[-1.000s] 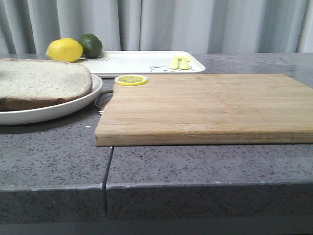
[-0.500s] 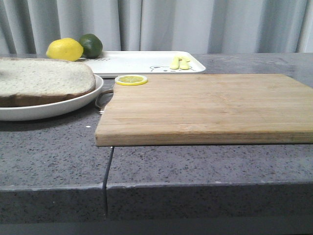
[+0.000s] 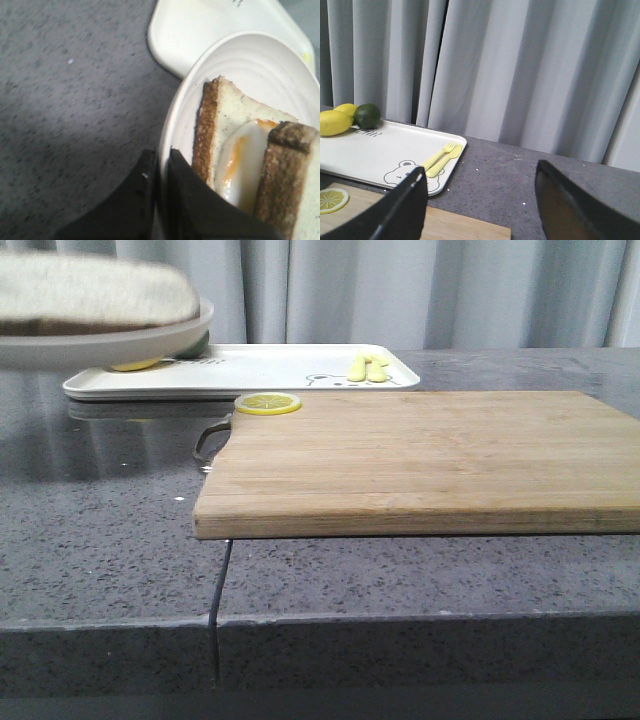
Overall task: Place bread and move sandwich to tray
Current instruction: 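Lift the plate with the left gripper and lower it onto the tray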
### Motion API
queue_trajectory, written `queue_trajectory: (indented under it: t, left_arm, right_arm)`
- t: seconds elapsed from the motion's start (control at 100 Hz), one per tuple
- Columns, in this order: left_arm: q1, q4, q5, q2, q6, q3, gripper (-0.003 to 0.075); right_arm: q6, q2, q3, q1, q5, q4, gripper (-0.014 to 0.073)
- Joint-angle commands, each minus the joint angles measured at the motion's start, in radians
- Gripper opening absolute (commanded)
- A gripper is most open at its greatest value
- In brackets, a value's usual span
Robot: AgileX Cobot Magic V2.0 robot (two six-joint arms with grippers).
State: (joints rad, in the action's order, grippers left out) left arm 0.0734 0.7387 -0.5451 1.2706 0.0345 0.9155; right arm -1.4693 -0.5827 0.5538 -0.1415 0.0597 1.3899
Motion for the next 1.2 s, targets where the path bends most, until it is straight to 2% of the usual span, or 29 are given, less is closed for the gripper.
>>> queue_trajectory:
  t: [0.0,0.26,0.57,0.84,1.19]
  left_arm:
    - [0.002,0.068,0.022,0.012,-0.005,0.111,-0.0019]
    - [-0.003,0.073,-0.102,0.252,-0.019,0.392,-0.0019]
    - [-0.084,0.073,-0.165,0.548,-0.035,0.722,-0.0019]
    - [-0.114,0.077,-0.25,0.779,-0.035,0.998,-0.0019]
    - [-0.115,0.084,-0.264,0.955,-0.035,1.204,-0.0019]
  right_arm:
    - [-0.01,0.003,0.028,-0.002,-0.018,0.01,0.0472]
    - [-0.009,0.003,0.028,-0.002,-0.018,0.012,0.0472]
    - [-0.009,0.003,0.028,-0.002,-0.018,0.012,0.0472]
    - [-0.009,0.003,0.028,-0.002,-0.019,0.011,0.0472]
    - [-0.009,0.003,0.028,-0.002,-0.022,0.011,0.0472]
